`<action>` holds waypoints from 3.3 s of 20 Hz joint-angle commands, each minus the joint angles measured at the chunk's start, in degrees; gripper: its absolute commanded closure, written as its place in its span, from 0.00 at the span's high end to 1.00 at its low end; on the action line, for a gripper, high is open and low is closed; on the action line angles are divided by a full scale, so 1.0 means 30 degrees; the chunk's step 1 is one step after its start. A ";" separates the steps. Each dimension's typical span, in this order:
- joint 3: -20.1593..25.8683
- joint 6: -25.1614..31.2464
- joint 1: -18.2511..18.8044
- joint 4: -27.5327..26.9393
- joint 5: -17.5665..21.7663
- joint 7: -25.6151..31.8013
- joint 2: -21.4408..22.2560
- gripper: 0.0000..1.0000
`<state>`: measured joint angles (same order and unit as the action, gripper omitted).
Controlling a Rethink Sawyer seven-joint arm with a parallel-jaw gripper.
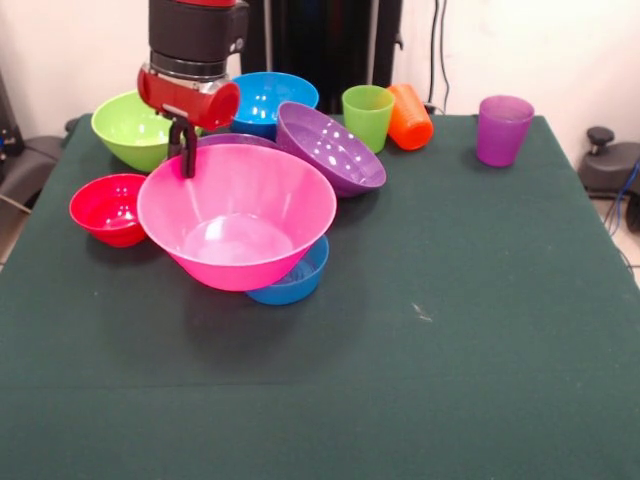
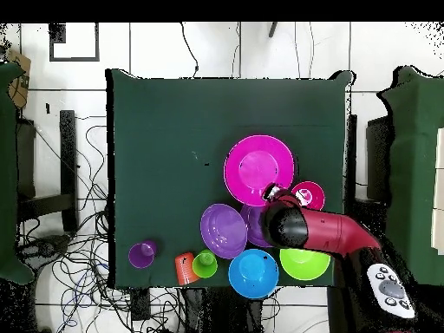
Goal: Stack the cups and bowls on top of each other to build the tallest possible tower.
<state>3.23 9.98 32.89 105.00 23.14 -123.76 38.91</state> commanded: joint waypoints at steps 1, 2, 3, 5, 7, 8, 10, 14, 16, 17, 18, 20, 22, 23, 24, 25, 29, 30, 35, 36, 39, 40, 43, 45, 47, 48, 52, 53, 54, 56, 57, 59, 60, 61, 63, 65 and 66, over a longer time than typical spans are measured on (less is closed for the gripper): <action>0.0842 -0.0124 -0.0950 0.1625 -0.0306 -0.2058 -0.2009 0.00; 0.0840 -0.0078 -0.0935 0.1639 -0.0298 -0.1979 -0.1967 0.00; 0.0867 -0.0071 -0.0892 0.1663 -0.0290 -0.1918 -0.1959 0.00; 0.0926 -0.0144 -0.0821 0.1730 -0.0276 -0.1885 -0.1988 0.00; 0.1015 -0.0130 -0.0739 0.1821 -0.0301 -0.1865 -0.1976 0.00; 0.1105 -0.0067 -0.0657 0.1925 -0.0305 -0.1807 -0.1918 0.00; 0.1310 0.0350 -0.0430 0.2183 -0.0310 -0.1522 -0.1652 0.00; 0.2360 0.1897 0.0688 0.3014 -0.0501 -0.0383 -0.0801 0.00; 0.2871 0.2463 0.1240 0.3237 -0.0576 0.0145 -0.0735 0.00; 0.3081 0.2715 0.1478 0.3316 -0.0631 0.0368 -0.0646 0.00; 0.3122 0.2837 0.1546 0.3409 -0.0596 0.0503 -0.0470 0.00; 0.3224 0.2931 0.1740 0.3658 -0.0434 0.0786 -0.0182 0.00; 0.3567 0.3055 0.2270 0.3925 -0.0088 0.1380 -0.0096 0.00; 0.3634 0.3074 0.2404 0.4066 0.0049 0.1503 -0.0064 0.00; 0.3683 0.3095 0.2683 0.4425 0.0176 0.1615 0.0123 0.00; 0.3626 0.3065 0.2758 0.4662 0.0276 0.1603 0.0329 0.00; 0.4117 0.2159 0.3645 0.5129 0.1036 0.1875 -0.0159 0.00; 0.4229 0.1873 0.3788 0.5083 0.1214 0.1883 -0.0461 0.00; 0.4635 0.1584 0.3952 0.5389 0.1228 0.1528 -0.0711 0.00; 0.4668 0.1299 0.3868 0.5358 0.1251 0.1335 -0.0890 0.00; 0.4746 0.0925 0.3723 0.5168 0.1274 0.1078 -0.1238 0.00; 0.4743 0.0790 0.3607 0.5056 0.1259 0.0963 -0.1344 0.00; 0.4667 0.0510 0.3218 0.4831 0.1122 0.0606 -0.1561 0.00; 0.4757 0.0314 0.2981 0.4818 0.0902 0.0307 -0.1638 0.00; 0.4727 0.0136 0.2707 0.4941 0.0686 -0.0051 -0.1481 0.00; 0.4739 0.0095 0.2574 0.4982 0.0533 -0.0234 -0.1440 0.00; 0.4468 -0.0138 0.1970 0.4690 0.0282 -0.0690 -0.1530 0.00; 0.4388 -0.0164 0.1846 0.4599 0.0243 -0.0756 -0.1544 0.00; 0.4341 -0.0096 0.1743 0.4470 0.0171 -0.0788 -0.1551 0.00; 0.4277 0.0194 0.1534 0.4319 -0.0029 -0.0836 -0.1376 0.00; 0.4320 0.0325 0.1522 0.4294 -0.0115 -0.0816 -0.1293 0.00; 0.4367 0.0650 0.1387 0.4214 -0.0392 -0.0873 -0.1098 0.00; 0.4336 0.0862 0.1272 0.4129 -0.0519 -0.0894 -0.0968 0.00; 0.4327 0.1021 0.1216 0.4013 -0.0604 -0.0874 -0.0921 0.00; 0.3995 0.1308 0.1022 0.3690 -0.0642 -0.0853 -0.0805 0.00; 0.3279 0.1529 0.0897 0.3071 -0.0386 -0.0690 -0.0856 0.00; 0.2691 0.1566 0.0915 0.2558 -0.0059 -0.0508 -0.0956 0.00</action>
<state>12.26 9.90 38.38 115.09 21.47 -123.78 41.07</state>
